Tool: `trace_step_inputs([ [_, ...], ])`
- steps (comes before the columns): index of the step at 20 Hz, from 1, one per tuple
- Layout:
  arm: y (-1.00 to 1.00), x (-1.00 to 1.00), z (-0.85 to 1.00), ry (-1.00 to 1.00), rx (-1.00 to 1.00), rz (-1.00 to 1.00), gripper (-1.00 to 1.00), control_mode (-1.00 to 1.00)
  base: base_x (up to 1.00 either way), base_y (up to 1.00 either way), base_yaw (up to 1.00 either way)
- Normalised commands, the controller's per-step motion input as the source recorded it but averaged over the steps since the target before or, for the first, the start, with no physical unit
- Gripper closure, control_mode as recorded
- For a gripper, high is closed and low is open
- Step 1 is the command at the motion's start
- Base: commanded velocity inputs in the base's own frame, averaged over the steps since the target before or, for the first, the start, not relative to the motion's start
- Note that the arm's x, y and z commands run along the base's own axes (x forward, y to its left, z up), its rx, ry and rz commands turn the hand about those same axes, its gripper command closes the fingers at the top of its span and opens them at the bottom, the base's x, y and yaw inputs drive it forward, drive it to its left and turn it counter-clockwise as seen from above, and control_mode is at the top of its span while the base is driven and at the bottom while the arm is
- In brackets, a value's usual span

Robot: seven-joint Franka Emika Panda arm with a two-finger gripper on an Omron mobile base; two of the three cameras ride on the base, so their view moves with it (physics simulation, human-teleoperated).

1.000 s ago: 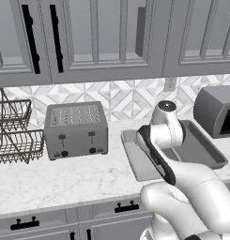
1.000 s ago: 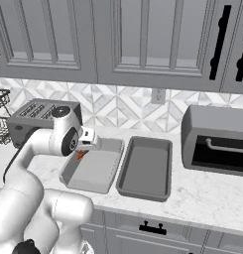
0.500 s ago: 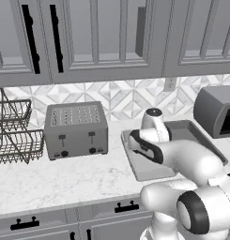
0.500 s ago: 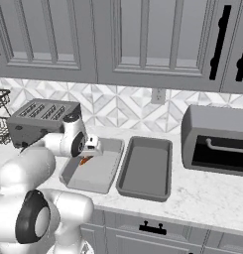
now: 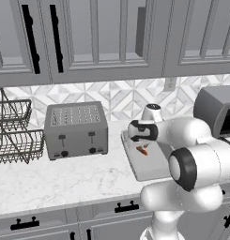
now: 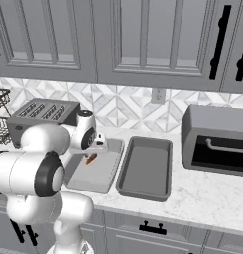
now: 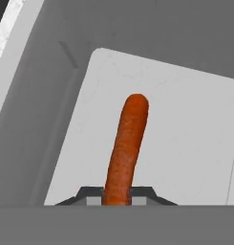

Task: Place one carrot and one fish in each tupperware on the nearby counter, to pack two identical lunches.

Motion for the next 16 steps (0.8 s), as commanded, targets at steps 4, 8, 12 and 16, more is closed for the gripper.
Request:
trace_step_inputs([
  [4,0.0,-0.01,0.0,-0.01,0.0,0.0,-1.0,-1.0,0.0,0.0,0.0],
  [8,0.12,-0.41,0.05,-0.06,0.0,0.0,-1.0,-1.0,0.0,0.0,0.0],
  [12,0.41,-1.0,0.77,-0.18,0.0,0.0,-1.0,-1.0,0.0,0.0,0.0],
  [16,0.18,-1.0,0.97,-0.28,0.01,0.0,-1.0,-1.0,0.0,0.0,0.0],
])
